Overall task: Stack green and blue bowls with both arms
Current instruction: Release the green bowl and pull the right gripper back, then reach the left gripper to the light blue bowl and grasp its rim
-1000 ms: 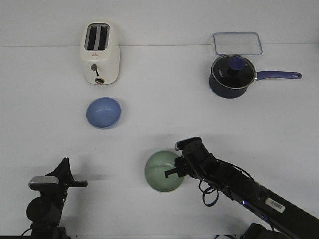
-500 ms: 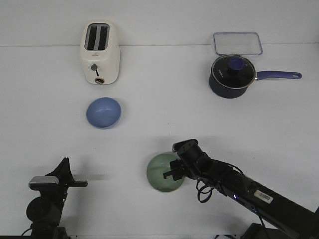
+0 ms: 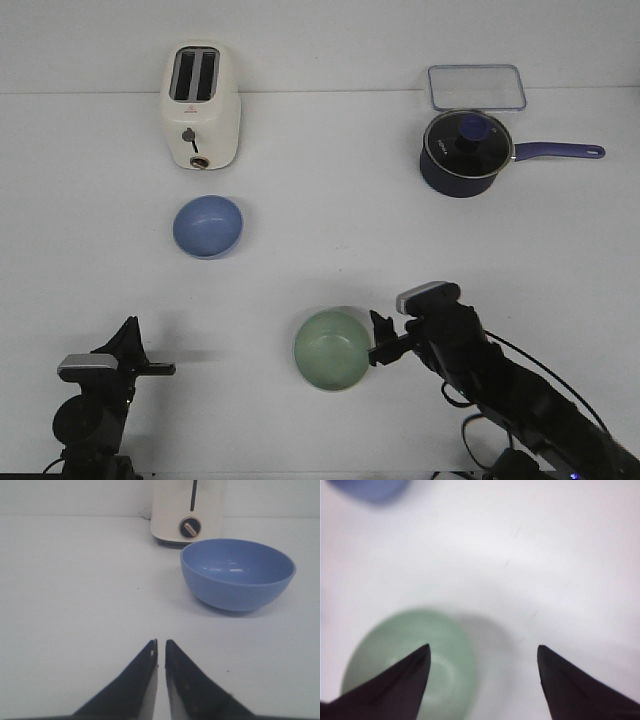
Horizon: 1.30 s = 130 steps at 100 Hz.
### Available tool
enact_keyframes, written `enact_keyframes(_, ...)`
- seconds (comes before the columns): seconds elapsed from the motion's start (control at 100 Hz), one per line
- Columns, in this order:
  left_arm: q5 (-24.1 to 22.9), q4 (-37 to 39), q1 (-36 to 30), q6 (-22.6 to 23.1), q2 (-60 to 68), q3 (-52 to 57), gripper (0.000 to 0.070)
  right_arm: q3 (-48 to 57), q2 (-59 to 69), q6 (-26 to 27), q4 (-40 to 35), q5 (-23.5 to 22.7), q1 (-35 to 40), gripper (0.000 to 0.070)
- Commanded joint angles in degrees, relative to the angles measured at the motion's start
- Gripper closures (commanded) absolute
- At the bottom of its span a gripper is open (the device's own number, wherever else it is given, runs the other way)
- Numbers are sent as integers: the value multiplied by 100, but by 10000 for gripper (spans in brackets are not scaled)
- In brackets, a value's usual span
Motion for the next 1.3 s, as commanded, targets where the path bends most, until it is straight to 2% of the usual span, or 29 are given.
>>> enact_keyframes(0.0,2,59,7,20,-11,-116,685,-232,-546,-120,50,306,149,259)
enact_keyframes(0.08,7,55,4,-400,-11,-116,685,-686,-1290,-319,149,595,289,261)
enact_keyframes(0.16,4,55,4,-994,-11,-116,685,-1121,-1895,-393,227,614,372,262)
enact_keyframes(0.23,4,57,4,-1226,-11,-116,685,-1370,-2302,-356,225,616,372,261)
enact_keyframes(0.28,7,59,4,-1399,-11,-116,685,-1440,-2459,-350,216,616,372,262)
enact_keyframes(0.35,4,122,4,-1956,-11,-116,690,-1449,-2581,-354,190,621,372,262)
enact_keyframes(0.41,59,238,4,-2262,-9,-48,689,-1449,-2588,-354,227,629,372,261)
enact_keyframes(0.56,90,-7,9,-2806,455,835,688,-1447,-2577,-354,225,702,372,261)
enact_keyframes(0.66,92,-542,7,-2643,1521,1904,688,-1449,-2577,-356,225,702,372,261)
enact_keyframes(0.78,271,-1134,-2,-2009,3217,3335,667,-1447,-2577,-374,227,702,372,261)
enact_keyframes(0.83,372,-1353,-7,-1799,3930,3906,561,-1447,-2577,-378,227,702,372,261)
enact_keyframes(0.91,507,-1637,-7,-1637,4972,4699,281,-1449,-2577,-378,227,699,372,261)
enact_keyframes(0.93,520,-1692,-7,-1615,5217,4872,233,-1449,-2577,-378,227,699,372,261)
enact_keyframes(0.95,527,-1757,-7,-1598,5451,5036,213,-1447,-2577,-378,227,699,372,261)
enact_keyframes(1.08,531,-2013,-7,-1556,6850,5855,214,-1447,-2577,-387,229,702,372,261)
enact_keyframes(1.29,949,-1980,-11,-1580,8570,6417,215,-1449,-2577,-474,348,704,372,261)
